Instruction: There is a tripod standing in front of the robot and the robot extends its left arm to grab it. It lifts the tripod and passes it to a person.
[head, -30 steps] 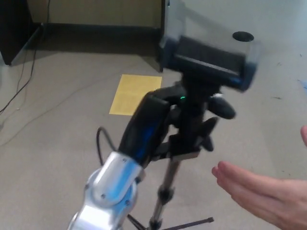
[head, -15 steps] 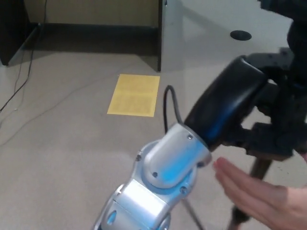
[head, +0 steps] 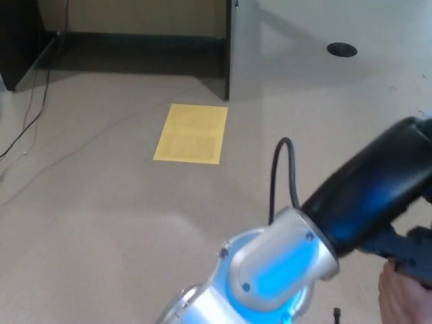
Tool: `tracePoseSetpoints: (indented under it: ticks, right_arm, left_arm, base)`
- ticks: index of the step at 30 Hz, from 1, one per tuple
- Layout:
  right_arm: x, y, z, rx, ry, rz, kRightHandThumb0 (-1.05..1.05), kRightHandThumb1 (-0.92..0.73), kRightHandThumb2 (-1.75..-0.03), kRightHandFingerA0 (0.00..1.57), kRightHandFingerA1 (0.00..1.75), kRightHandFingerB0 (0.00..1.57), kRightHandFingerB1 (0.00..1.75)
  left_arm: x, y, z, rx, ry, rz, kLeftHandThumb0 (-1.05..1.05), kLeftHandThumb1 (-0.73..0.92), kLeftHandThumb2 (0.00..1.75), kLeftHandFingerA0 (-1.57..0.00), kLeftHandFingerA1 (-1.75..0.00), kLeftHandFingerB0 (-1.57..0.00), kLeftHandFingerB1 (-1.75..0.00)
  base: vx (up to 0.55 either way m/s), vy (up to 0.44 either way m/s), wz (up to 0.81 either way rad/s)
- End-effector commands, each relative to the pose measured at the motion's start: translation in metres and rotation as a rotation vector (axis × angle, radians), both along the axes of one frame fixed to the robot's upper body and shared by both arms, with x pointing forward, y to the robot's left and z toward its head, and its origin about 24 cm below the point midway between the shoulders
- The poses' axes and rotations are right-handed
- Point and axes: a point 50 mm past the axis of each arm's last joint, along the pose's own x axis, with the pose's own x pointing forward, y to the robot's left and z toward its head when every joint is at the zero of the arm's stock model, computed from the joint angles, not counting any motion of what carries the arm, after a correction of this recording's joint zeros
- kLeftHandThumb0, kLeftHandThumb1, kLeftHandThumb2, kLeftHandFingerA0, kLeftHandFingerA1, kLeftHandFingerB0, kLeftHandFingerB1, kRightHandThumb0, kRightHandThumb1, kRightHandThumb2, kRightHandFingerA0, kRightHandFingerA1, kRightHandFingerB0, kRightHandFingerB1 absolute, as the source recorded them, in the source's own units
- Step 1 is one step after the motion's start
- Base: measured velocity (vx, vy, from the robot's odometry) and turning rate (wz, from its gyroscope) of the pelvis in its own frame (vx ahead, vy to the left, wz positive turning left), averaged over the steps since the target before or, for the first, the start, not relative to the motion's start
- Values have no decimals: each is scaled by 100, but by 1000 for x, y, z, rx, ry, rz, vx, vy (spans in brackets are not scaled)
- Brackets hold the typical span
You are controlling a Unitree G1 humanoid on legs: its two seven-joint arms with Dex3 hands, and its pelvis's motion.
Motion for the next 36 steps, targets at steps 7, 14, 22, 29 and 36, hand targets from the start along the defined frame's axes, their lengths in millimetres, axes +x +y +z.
tracePoseSetpoints:
  ticks: [7, 14, 22, 29, 36]
  right_arm:
    - [-7, -7, 1, -72, -57, 14, -54, -74, -62, 57, 38, 58, 38]
    - [-8, -8, 1, -77, -57, 15, -54, -74, -62, 57, 38, 58, 38]
    - [-8, -7, 0, -78, -56, 16, -54, -74, -62, 57, 38, 58, 38]
    - [-11, -8, 0, -76, -57, 20, -54, -74, -62, 57, 38, 58, 38]
    - [-8, -7, 2, -73, -69, 19, -54, -74, -62, 57, 38, 58, 38]
  left_arm:
    - [-15, 6, 17, 129, -228, -10, -31, 92, 85, -47, -158, -23, -117]
    - [-11, 13, 12, 164, -219, -17, -34, 92, 84, -44, -141, -27, -97]
    - [-5, 21, 9, 148, -167, -4, -38, 92, 71, -57, -117, -47, -76]
    - [-3, 28, 9, 154, -147, -5, -38, 75, 106, -68, -90, -53, -71]
    - [0, 30, 6, 148, -110, -26, -41, 75, 104, -67, -86, -53, -69]
  base:
    - [0, 0, 0]
    - [0, 0, 0]
    - [0, 0, 0]
    - [0, 0, 0]
    - [0, 0, 0]
